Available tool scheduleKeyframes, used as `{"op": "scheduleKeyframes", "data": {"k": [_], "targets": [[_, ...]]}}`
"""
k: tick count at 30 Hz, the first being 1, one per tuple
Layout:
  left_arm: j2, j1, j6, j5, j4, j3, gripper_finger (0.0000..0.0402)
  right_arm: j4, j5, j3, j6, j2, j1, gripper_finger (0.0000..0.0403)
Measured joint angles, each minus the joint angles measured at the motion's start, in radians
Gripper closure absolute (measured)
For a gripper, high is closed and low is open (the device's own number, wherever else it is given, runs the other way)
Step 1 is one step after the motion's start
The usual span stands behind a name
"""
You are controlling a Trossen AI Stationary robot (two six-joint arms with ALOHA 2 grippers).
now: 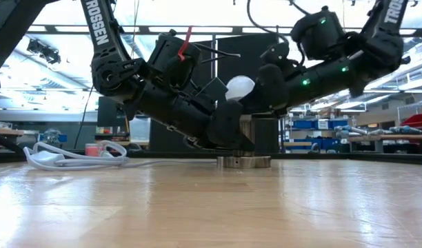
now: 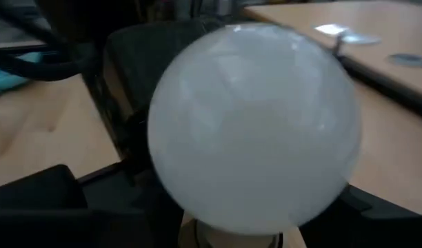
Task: Screw lightbulb
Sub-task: Insert the white lightbulb into the silver lamp
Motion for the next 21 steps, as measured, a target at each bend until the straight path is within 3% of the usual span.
{"op": "scheduleKeyframes", "data": {"k": [7,14,21], "targets": [[0.0,0.0,0.003,0.005,0.0,0.0,0.0195,-0.04,-0.345,0.0,-0.02,0.0,-0.107,0.0112],[0.0,0.0,0.002,0.009,0.0,0.0,0.0195,-0.063,-0.5,-0.001,-0.169,0.0,-0.166,0.0083],[0.0,0.001,0.021,0.077,0.001,0.0,0.0195,-0.101,-0.773,-0.002,-0.202,-0.002,-0.268,0.0087]]}}
